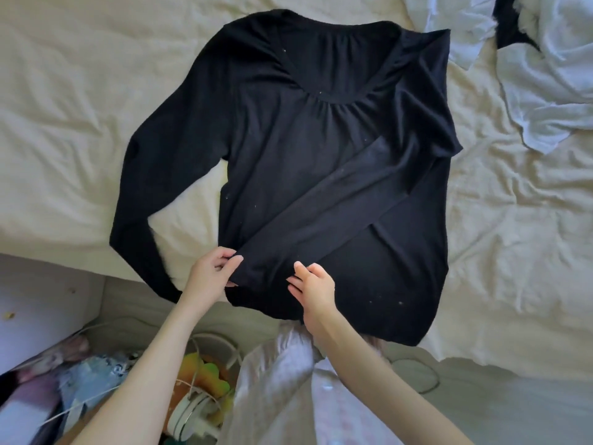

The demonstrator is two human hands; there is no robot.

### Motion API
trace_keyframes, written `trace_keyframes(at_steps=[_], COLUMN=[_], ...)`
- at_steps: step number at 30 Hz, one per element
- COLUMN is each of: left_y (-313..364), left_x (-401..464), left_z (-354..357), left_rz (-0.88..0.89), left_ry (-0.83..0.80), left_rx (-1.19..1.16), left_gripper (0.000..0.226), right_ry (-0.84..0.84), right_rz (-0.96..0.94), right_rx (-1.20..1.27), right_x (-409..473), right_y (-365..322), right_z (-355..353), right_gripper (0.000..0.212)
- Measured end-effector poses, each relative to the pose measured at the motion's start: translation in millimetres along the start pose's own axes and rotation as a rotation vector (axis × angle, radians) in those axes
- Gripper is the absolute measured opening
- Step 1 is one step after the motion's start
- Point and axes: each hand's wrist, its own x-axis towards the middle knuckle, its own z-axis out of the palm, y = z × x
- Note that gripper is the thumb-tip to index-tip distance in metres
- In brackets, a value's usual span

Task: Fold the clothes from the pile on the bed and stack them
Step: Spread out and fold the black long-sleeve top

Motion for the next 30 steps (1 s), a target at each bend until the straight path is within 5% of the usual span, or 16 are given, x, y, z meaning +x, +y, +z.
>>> trace_keyframes(at_steps=[6,18,22,27,30], left_y=[-17.1,-65.8,-50.4,-14.4,1.9], left_x=[-22.0,-40.6,-25.5,-11.1,15.8], left_z=[-15.0,-10.2,-6.8,-28.0,-59.8], left_rz=[0.001,-0.15,-0.128,0.196,0.248], left_ry=[0.066,0.207,0.27,0.505,0.641], left_rx=[-0.228,-0.118,0.138,0.254,0.256], left_gripper=[0.01,0.016,0.023,0.025,0.031], right_ry=[-0.055,-0.142,0.019,0.091,0.093], right_rz=[-0.011,0.054,-0.343,-0.922,-1.127], right_rx=[-0.051,-0.411,-0.926,-1.316,-1.58], right_x=[-17.8,-25.2,-20.9,-8.8,4.9], right_y=[19.5,35.4,8.5,-28.5,-47.7], right_z=[10.6,4.7,-12.1,-11.6,4.0], right_gripper=[0.033,0.018,0.023,0.024,0.035])
